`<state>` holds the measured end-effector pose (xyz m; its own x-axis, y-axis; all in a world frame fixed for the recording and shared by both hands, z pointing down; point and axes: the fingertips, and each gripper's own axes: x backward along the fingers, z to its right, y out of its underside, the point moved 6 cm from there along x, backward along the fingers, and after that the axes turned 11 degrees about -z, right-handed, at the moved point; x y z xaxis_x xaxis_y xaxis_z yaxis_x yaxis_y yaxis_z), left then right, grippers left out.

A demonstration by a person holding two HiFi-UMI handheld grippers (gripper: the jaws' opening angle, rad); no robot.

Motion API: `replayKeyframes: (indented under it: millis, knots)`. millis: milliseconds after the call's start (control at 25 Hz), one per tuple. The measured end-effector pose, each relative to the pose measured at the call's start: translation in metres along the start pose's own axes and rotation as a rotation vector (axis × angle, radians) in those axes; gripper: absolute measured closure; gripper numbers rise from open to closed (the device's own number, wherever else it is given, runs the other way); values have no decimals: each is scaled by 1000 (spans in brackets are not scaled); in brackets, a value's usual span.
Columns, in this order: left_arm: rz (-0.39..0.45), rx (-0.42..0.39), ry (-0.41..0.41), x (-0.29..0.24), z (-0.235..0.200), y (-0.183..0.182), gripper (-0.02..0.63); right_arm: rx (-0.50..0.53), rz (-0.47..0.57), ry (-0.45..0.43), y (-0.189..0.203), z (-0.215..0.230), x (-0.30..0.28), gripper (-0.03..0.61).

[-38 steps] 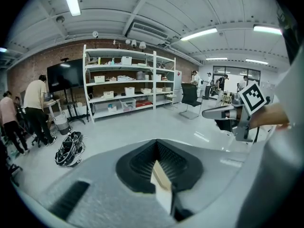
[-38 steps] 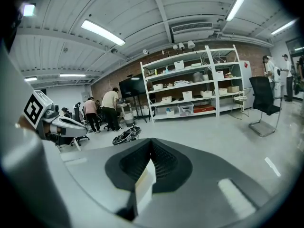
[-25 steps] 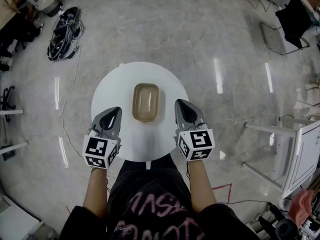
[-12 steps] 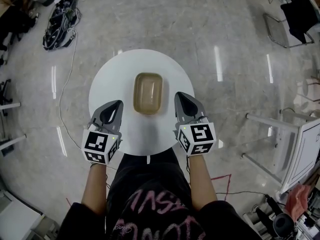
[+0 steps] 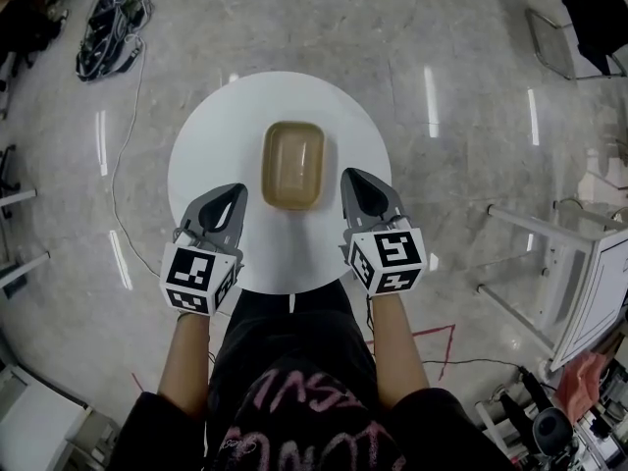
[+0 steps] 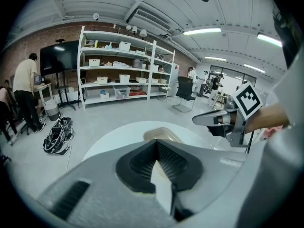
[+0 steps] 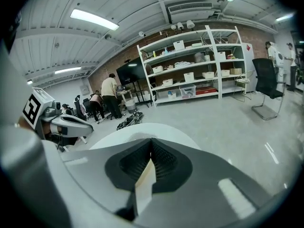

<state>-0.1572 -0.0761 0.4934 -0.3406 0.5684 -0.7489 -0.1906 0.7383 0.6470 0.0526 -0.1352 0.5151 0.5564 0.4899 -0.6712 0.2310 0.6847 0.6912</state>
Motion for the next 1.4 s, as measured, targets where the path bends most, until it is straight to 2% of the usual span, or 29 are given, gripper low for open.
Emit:
replayKeyframes:
  millis: [200,520,680,840,1080,1400]
  knots:
    - [-19,2,19,-8,2,10,615,-22,-15,-18,8,1,-11,553]
    - [-35,12,37,-15,4,16,615,-83,-79,-80,16,3,-31,470]
    - [-42,19,45,-17,5,23,615,-118,-116,-127,23,1,-43,406]
    - [-54,26,50,-18,5,30,615,-178,-140,-171,28,3,-54,379]
    - [-70,30,56,-20,1,34,615,-271,-156,-239,31,8,-70,364]
    - [-82,38,70,-28,-1,37,615,-321,-196,-301,37,13,-82,364]
